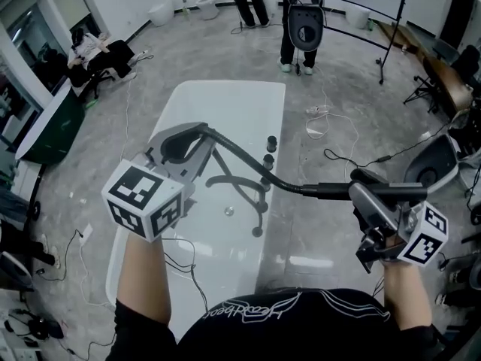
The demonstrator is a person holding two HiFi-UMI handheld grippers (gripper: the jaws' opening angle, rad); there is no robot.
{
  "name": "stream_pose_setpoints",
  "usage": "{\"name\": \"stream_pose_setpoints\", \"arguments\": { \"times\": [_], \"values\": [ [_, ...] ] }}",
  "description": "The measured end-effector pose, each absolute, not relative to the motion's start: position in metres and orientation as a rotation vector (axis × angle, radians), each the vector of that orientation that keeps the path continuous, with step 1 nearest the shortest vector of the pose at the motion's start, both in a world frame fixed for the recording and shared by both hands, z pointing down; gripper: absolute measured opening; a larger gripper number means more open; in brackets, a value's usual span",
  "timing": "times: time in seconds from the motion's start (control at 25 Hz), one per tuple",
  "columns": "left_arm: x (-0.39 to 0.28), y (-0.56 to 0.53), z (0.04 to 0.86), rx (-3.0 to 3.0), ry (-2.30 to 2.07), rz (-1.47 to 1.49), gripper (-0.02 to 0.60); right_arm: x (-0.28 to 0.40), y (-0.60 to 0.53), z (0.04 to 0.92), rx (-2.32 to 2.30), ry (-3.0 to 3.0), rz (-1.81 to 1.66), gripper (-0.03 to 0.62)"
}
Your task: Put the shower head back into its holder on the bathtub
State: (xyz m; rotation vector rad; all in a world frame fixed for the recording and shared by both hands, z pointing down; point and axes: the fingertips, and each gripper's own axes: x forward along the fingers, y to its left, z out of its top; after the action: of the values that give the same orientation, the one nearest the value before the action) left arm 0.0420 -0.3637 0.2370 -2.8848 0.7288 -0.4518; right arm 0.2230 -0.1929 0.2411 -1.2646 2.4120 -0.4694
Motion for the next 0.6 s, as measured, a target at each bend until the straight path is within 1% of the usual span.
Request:
{"name": "stream_pose_setpoints", "arguments": {
  "times": [0.6],
  "values": [
    [0.034, -0.323, 0.344, -3.099, 0.686, -0.513, 0.063, 0.226, -0.162, 0.304, -1.426, 2.357, -0.612, 0.13]
  ]
}}
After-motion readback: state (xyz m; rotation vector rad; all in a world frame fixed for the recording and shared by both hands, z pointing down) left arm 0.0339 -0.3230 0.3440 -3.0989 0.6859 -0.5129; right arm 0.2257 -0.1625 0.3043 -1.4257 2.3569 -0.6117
